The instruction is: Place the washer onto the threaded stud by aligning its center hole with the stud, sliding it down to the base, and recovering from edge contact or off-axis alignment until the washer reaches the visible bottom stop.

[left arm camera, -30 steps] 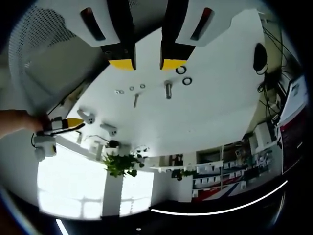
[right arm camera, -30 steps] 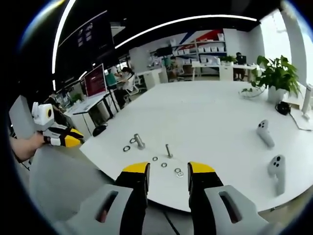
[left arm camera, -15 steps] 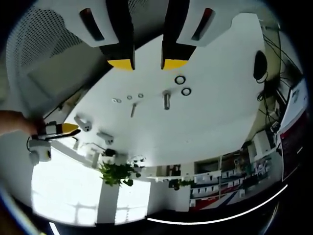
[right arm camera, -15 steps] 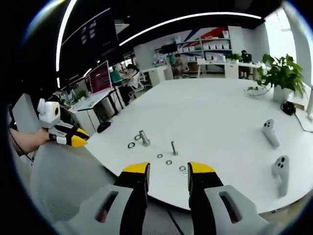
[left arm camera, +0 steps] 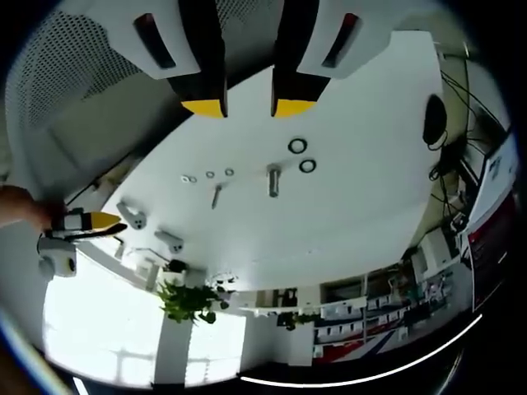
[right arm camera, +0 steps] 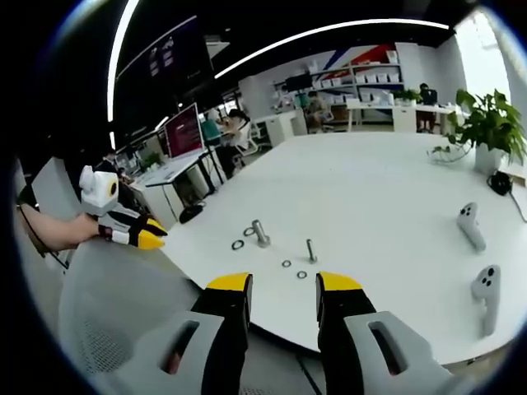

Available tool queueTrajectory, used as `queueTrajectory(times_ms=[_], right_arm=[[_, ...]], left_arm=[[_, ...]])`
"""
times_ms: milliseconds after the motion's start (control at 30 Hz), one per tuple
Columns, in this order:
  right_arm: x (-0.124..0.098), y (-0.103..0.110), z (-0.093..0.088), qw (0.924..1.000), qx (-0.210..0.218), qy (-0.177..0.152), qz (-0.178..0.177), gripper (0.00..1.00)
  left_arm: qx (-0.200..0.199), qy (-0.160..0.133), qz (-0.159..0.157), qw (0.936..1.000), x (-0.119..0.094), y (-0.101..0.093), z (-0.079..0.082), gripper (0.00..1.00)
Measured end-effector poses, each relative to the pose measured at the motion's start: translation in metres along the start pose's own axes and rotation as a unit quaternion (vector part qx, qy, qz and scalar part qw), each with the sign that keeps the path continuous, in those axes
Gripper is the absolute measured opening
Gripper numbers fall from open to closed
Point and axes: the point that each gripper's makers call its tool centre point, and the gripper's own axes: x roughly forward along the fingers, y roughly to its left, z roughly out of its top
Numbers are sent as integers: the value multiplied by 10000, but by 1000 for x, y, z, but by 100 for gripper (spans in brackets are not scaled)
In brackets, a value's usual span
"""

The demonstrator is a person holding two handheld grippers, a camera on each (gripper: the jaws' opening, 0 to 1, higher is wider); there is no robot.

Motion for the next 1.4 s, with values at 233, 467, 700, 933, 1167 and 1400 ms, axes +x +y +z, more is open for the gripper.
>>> queueTrajectory(times_ms=[233,467,700,933,1167,1400], right_arm=[[0,0,4,9999,72,-110,1,34],[2,2,3,10000,57,-55,29,33],[2,2,2,10000,-13,-33,22,34],[1,0,2,10000,58,-71,-11,34],[1,2,0,10000,-15,8,13,34],[1,4,-7,9998,-87,150,9,34]], left_arm=[[-52,10,83,10000,-1,3,-1,19],[-150,117,161,9997,0,8,-6,18],[-140,49,185,9997,-1,9,-4,18],[-66,211,162,9996,2,8,-9,18],[-91,254,136,9995,1,7,-11,19],[-50,305,148,9994,0,7,-15,21]])
